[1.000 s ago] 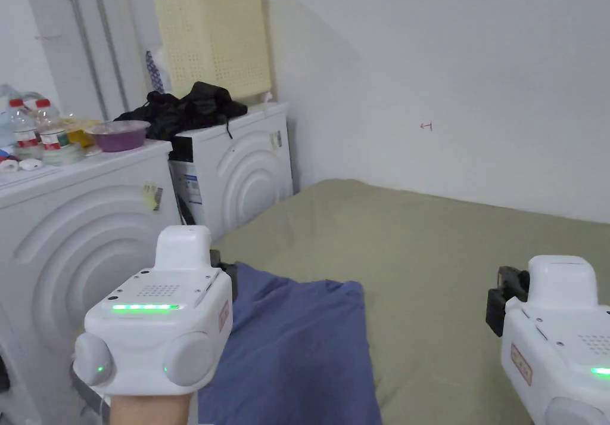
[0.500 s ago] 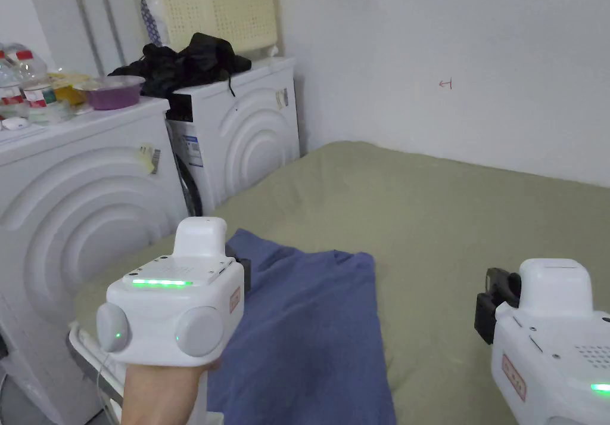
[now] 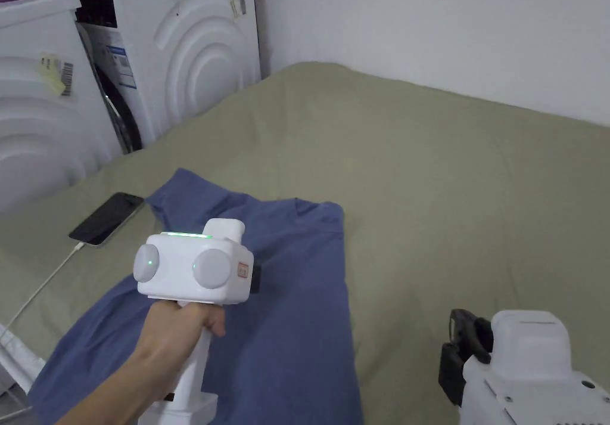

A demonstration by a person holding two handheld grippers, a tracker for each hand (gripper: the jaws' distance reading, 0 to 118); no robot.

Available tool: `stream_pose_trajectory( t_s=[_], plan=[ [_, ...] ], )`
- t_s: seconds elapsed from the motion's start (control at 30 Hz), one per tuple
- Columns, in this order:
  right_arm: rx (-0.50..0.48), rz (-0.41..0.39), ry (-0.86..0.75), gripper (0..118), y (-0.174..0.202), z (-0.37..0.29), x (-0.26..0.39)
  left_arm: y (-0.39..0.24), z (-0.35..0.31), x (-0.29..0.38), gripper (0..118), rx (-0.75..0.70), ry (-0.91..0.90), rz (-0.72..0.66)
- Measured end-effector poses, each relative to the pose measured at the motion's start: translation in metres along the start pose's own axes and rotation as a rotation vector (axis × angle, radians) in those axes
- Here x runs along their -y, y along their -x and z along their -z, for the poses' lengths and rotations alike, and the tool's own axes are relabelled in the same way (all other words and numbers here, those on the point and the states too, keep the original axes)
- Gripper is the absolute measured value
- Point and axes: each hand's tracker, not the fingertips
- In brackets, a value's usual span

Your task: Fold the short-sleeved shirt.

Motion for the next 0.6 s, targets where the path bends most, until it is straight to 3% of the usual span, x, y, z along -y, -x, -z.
stream_pose_trajectory(
  t_s=[0.03, 0.07, 0.1, 0.13, 0.4, 0.43, 0.47, 0.5, 0.53, 0.6],
  plan=[
    [0.005, 0.004, 0.013, 0, -0.003, 0.001, 0.004, -0.002, 0.005, -0.001, 20, 0.001, 0.011, 0.009],
    [0.006, 0.007, 0.027, 0, -0.006, 0.003, 0.008, -0.003, 0.009, -0.001, 53, 0.011, 0.024, 0.017],
    [0.005, 0.009, 0.042, 0, -0.008, 0.006, 0.011, -0.004, 0.013, 0.0, 94, 0.033, 0.039, 0.016],
    [0.008, 0.009, 0.047, 0, -0.01, 0.007, 0.013, -0.007, 0.016, 0.003, 118, 0.052, 0.071, 0.031],
    [0.022, 0.006, 0.071, 0, -0.025, -0.013, 0.022, -0.021, 0.043, 0.016, 113, -0.023, 0.12, 0.088],
    [0.027, 0.003, 0.073, 0, -0.029, -0.017, 0.023, -0.023, 0.039, 0.015, 100, -0.032, 0.129, 0.077],
    [0.035, 0.005, 0.073, 0, -0.033, -0.022, 0.024, -0.025, 0.035, 0.013, 76, -0.042, 0.123, 0.082],
    [0.042, 0.009, 0.072, 0, -0.037, -0.028, 0.023, -0.026, 0.027, 0.011, 44, -0.043, 0.101, 0.091],
    [0.05, 0.015, 0.07, 0, -0.043, -0.036, 0.022, -0.028, 0.017, 0.009, 2, -0.054, 0.096, 0.093],
    [0.074, 0.032, 0.054, 0, -0.053, -0.055, 0.017, -0.032, 0.004, 0.011, 2, -0.106, 0.059, 0.124]
  ],
)
